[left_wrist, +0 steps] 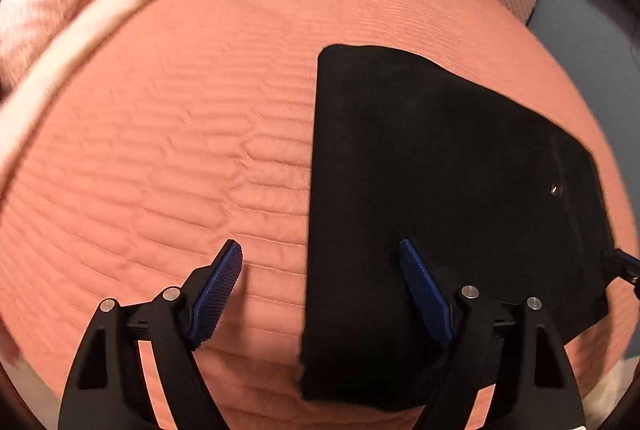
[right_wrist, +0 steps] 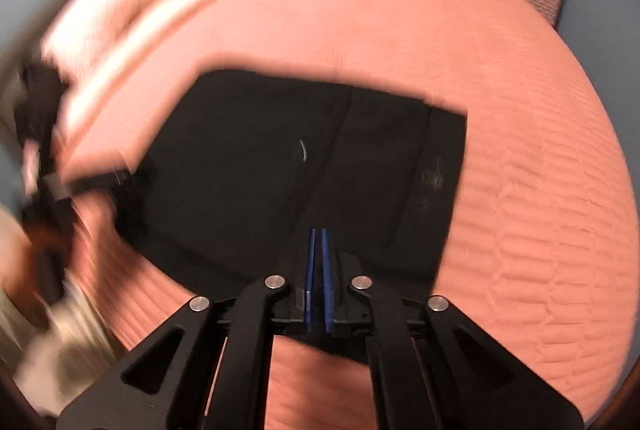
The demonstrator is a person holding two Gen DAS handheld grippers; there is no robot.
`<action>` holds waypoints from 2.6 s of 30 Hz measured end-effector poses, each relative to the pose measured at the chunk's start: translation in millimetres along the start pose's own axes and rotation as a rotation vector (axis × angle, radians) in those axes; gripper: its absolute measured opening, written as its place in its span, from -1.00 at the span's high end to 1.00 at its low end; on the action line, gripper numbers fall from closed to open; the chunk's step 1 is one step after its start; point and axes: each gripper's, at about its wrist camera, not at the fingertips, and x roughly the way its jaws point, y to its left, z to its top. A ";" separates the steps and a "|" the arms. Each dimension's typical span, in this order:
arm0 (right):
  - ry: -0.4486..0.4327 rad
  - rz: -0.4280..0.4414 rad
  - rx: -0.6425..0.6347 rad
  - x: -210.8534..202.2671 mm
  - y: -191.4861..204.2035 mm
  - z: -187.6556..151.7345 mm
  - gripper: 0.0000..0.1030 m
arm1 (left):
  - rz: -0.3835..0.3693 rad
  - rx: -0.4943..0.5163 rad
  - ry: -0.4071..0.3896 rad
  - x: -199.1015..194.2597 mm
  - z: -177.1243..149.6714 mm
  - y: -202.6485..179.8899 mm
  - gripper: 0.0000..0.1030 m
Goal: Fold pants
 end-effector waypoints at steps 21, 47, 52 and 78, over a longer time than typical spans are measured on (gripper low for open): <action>0.073 0.228 -0.208 109.6 173.4 227.2 0.88 | -0.089 -0.004 0.027 5.6 -37.8 0.7 -0.62; -0.099 0.178 -0.017 77.0 147.7 233.7 0.76 | -0.046 0.020 -0.004 -6.0 -51.7 -6.0 -0.66; -0.022 0.004 0.049 58.8 69.8 90.5 0.87 | -0.081 0.073 -0.090 -37.8 -40.1 -26.5 -0.68; -0.178 -0.091 0.308 -57.3 -46.7 -4.6 0.22 | 0.158 0.083 -0.066 -39.2 -48.4 -18.0 -0.68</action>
